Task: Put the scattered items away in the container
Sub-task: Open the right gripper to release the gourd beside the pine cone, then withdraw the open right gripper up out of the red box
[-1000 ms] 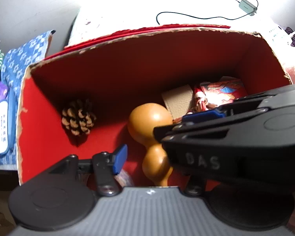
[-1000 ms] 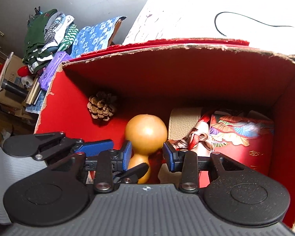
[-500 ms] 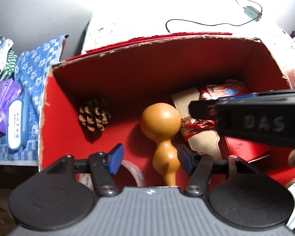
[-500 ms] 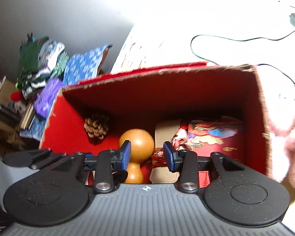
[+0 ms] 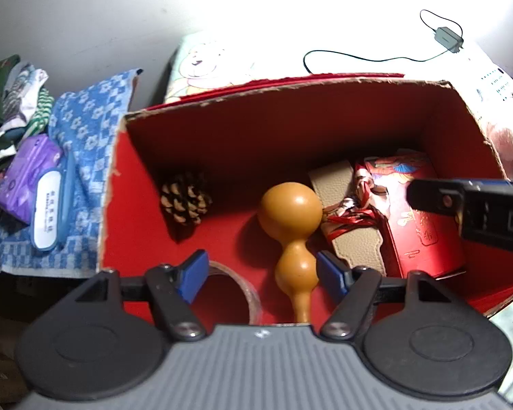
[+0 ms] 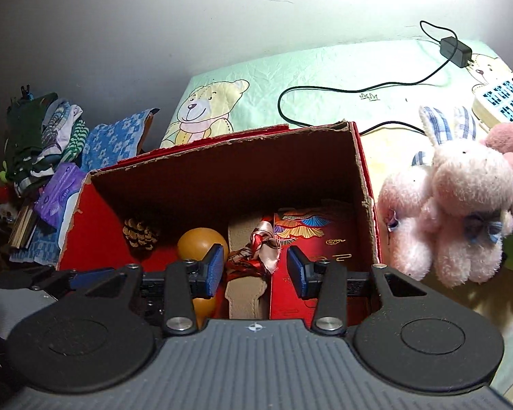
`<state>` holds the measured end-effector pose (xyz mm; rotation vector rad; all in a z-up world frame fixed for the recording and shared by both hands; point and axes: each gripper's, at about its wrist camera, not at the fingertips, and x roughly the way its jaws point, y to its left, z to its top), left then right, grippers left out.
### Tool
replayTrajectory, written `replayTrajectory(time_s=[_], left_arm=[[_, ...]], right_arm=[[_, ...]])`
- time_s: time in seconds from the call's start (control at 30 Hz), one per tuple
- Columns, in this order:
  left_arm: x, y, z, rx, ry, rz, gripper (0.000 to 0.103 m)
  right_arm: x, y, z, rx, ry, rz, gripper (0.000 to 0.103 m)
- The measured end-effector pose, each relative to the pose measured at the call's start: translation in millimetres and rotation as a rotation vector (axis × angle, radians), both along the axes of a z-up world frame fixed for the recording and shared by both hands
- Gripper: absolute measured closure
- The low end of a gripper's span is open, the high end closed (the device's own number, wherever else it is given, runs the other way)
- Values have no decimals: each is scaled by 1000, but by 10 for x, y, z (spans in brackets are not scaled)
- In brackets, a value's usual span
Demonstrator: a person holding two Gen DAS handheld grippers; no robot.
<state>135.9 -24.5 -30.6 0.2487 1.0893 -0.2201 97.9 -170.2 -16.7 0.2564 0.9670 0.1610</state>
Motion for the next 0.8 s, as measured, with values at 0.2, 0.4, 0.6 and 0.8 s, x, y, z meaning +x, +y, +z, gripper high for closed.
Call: replayTrajectory(time_s=[0.2, 0.4, 0.6, 0.8], left_arm=[[-65, 50, 82, -3, -7, 38, 30], [-139, 49, 97, 14, 5, 63, 28], [-170, 53, 69, 39, 17, 91, 23], [-190, 45, 49, 52, 12, 108, 18]], right_arm=[[-127, 18, 70, -44, -23, -10, 48], [-200, 19, 95, -59, -36, -12, 46], [-250, 16, 99, -65, -40, -19, 45], [-278, 26, 90, -77, -43, -26, 37]])
